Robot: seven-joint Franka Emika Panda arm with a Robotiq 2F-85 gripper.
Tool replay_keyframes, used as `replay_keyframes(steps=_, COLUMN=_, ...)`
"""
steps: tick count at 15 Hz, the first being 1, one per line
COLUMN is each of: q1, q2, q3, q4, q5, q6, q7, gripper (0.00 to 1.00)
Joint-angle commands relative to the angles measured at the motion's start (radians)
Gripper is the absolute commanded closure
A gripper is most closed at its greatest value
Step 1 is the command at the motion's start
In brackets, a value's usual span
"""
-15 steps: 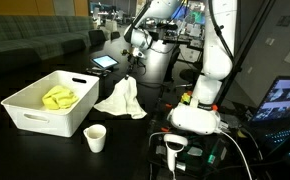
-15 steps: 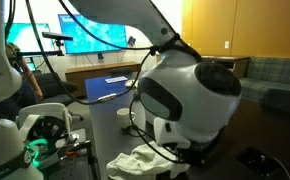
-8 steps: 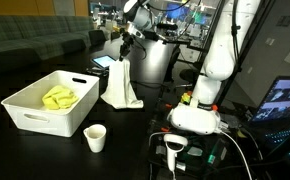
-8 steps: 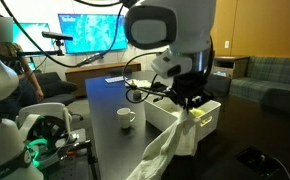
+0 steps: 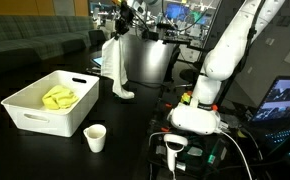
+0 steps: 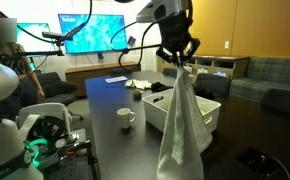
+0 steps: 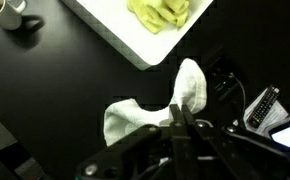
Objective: Put the towels in the basket and the tape and marker in the mug
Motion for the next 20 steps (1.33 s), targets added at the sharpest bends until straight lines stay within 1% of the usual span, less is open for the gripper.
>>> replay_keyframes(steps=1, q1=-0.004, q2=-0.08, q3=0.042, q4=0.023, q5=-0.04, q6=-0.035, q7=0.025, gripper=0.99)
replay_keyframes(steps=5, q1=-0.001, q2=-0.119, q3=0.077, q4=0.086, q5=-0.056, q6=-0.061, q7=0.012, gripper=0.99)
replay_keyframes(steps=11, q1=0.022, q2=-0.092, q3=0.114, q4=0.252, q5=-0.077, q6=-0.104, q7=-0.032, gripper=0.99)
replay_keyframes(steps=15, q1=0.052, q2=-0.021, q3=0.137, q4=0.412, q5=-0.09, q6=-0.151, q7=-0.079, gripper=0.99)
replay_keyframes(steps=20, q1=0.102, q2=0.129, q3=0.164, q4=0.654, q5=-0.115, q6=-0.215, q7=-0.157, gripper=0.99)
